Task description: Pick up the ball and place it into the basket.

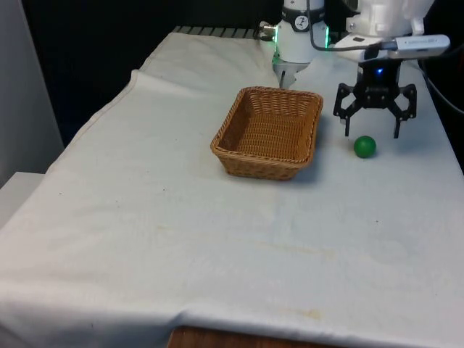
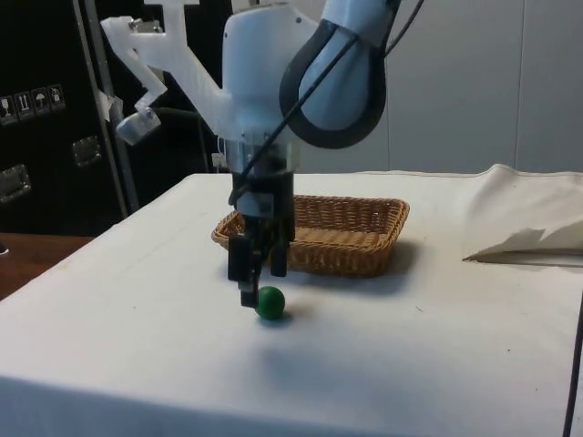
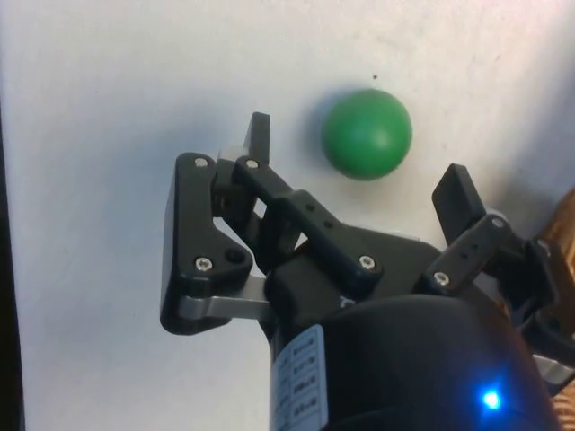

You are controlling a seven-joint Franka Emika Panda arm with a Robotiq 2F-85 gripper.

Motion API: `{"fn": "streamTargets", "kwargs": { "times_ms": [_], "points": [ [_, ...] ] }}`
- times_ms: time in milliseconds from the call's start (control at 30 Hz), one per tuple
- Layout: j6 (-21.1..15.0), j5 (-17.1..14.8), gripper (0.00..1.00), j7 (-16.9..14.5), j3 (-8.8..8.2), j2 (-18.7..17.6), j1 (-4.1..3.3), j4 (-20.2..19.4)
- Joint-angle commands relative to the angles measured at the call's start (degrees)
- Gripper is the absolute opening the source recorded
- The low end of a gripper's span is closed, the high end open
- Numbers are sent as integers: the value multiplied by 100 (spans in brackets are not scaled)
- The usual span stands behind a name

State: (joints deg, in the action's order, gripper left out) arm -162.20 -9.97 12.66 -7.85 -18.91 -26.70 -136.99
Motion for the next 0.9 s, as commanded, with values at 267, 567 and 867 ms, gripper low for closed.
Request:
{"fn": "streamTargets", "kwargs": {
  "times_ms": [267,567,867],
  "points": [
    [-390,-120,100,34,212,-332,69,69],
    [-390,0,100,97,120,-395,0,80],
    [-390,0,25,97,138,-395,-6,80]
  ]
}}
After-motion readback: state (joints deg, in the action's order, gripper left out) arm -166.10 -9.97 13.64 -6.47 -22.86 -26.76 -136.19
